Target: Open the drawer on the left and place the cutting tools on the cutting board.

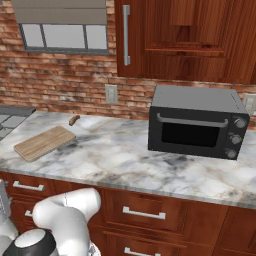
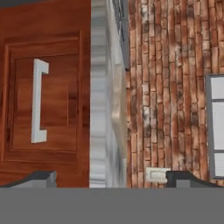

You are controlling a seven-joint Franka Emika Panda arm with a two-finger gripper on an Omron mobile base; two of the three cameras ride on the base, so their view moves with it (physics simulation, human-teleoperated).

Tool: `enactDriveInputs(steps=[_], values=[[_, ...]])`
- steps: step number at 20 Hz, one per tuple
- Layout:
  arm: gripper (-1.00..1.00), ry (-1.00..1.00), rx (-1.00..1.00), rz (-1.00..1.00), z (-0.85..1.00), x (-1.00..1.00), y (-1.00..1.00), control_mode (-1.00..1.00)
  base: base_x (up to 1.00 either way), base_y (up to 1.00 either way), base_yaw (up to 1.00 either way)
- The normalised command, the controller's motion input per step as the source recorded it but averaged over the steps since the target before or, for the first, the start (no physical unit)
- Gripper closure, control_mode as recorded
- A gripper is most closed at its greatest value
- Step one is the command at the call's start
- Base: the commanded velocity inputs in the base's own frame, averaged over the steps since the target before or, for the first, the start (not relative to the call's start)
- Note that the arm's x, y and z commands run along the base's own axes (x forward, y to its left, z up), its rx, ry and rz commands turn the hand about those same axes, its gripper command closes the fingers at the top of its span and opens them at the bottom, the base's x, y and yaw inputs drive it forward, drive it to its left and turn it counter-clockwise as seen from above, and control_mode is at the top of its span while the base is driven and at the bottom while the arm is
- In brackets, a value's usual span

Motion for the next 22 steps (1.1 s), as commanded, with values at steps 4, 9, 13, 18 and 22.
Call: enactDriveInputs(steps=[4, 9, 13, 18, 22], values=[[-1.00, -0.06, -0.13, -0.08, -0.27, 0.00, 0.41, -1.00, 0.00, 0.00, 0.00], [-1.00, 0.00, -0.10, -0.09, -0.08, 0.05, 0.51, -1.00, 0.00, 0.00, 0.00], [-1.00, 0.00, -0.01, -0.02, 0.00, 0.00, 0.09, -1.00, 0.00, 0.00, 0.00], [-1.00, -0.02, 0.00, 0.00, -0.11, 0.03, 0.00, -1.00, 0.00, 0.00, 0.00], [-1.00, -0.08, 0.00, 0.00, -0.31, 0.10, -0.12, -1.00, 0.00, 0.00, 0.00]])
